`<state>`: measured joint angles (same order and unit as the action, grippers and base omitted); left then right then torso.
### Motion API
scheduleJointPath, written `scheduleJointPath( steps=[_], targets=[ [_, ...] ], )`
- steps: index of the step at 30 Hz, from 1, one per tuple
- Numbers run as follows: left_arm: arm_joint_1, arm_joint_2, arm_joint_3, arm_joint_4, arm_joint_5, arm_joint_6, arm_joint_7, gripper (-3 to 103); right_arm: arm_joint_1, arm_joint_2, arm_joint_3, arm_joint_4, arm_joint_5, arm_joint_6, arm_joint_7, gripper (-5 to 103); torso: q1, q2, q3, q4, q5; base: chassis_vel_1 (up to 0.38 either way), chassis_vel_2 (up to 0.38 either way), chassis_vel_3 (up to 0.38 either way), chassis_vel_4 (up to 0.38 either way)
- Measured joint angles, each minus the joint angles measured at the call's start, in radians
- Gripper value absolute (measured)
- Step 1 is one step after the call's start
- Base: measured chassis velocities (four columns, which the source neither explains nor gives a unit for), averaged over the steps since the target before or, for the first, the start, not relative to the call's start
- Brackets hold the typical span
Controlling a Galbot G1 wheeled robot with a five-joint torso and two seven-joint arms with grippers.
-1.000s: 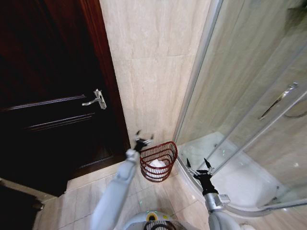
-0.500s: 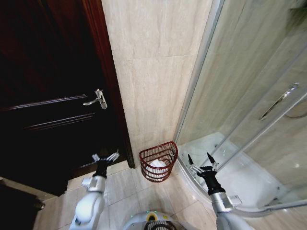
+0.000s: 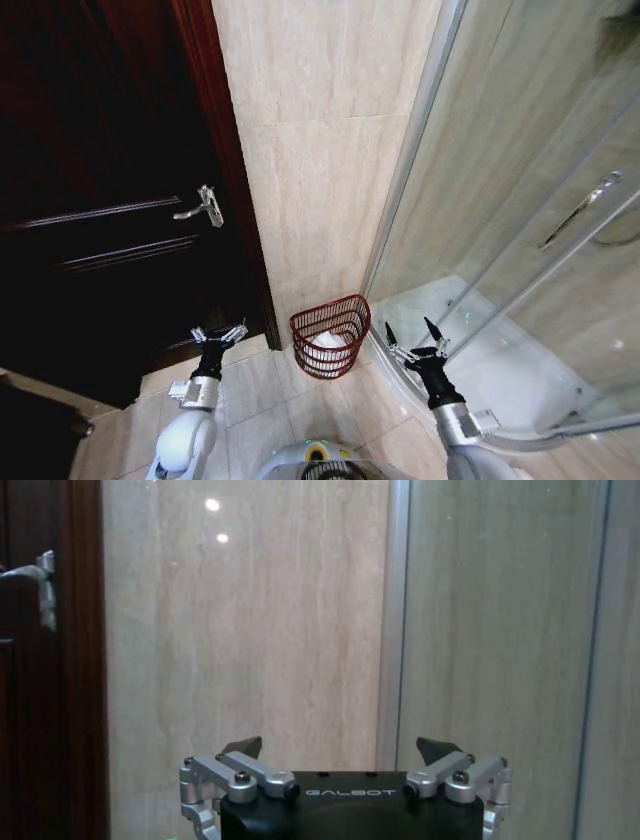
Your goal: Discard the used towel into the hamper.
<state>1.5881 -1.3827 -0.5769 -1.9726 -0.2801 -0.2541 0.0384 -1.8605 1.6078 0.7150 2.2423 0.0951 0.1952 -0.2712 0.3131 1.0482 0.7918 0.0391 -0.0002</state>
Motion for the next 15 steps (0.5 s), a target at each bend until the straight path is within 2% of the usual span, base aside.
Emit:
scheduleJointPath(
  steps=[6,15],
  targets=[
    [-0.004,0.0,0.006,0.005,0.001,-0.016,0.008,100,-0.001,0.0,-0.004,-0.006,-0.012,0.005,-0.001,100,0.0,0.0,0.0,0.0002,0.0001,0.164,-0.135,-0.149,0.164],
    [-0.013,-0.006,0.014,0.003,0.012,-0.019,0.017,100,0.0,0.001,-0.003,-0.017,-0.015,0.008,-0.002,100,0.0,0.0,0.0,0.0,0.0002,0.249,-0.26,-0.244,0.252]
  ],
)
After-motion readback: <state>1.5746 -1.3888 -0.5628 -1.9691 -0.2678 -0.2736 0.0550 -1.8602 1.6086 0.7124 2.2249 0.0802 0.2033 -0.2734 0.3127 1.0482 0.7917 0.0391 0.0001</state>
